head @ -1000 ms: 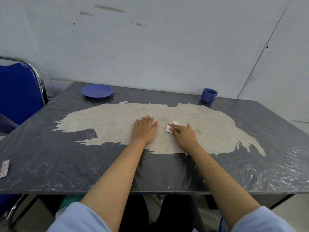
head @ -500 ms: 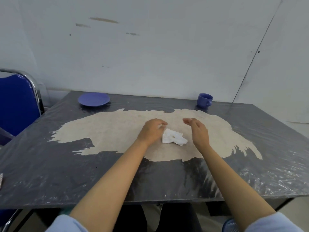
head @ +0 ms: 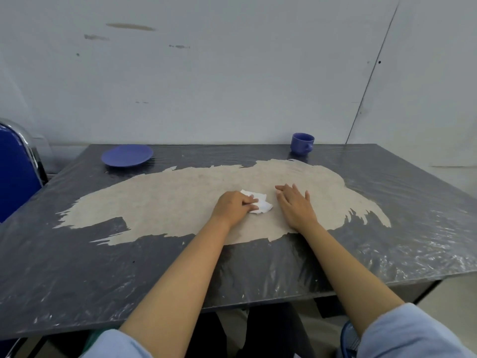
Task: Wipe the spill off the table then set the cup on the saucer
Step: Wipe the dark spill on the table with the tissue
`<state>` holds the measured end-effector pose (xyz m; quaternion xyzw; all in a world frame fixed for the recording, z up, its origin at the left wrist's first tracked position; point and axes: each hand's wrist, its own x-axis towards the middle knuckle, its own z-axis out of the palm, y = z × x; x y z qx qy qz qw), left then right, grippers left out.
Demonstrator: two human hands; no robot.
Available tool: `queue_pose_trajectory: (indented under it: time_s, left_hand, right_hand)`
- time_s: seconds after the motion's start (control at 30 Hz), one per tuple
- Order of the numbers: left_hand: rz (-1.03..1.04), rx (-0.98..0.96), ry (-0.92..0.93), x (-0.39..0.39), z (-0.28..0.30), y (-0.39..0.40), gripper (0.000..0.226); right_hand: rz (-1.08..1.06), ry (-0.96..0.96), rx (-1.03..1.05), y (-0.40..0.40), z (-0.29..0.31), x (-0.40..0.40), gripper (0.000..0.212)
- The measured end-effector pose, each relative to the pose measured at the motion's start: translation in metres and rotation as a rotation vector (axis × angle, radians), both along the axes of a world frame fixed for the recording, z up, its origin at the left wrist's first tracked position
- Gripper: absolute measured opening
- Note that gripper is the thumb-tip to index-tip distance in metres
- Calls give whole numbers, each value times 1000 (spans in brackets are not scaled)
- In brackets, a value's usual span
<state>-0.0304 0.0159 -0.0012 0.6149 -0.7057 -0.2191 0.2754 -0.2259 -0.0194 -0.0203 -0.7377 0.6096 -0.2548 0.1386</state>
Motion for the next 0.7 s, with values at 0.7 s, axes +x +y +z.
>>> queue_pose_trajectory:
  time_s: [0.7]
  left_hand:
    - [11,-37,11,16,3,7,34]
  right_hand:
    - [-17,21,-6,2,-3,0,56]
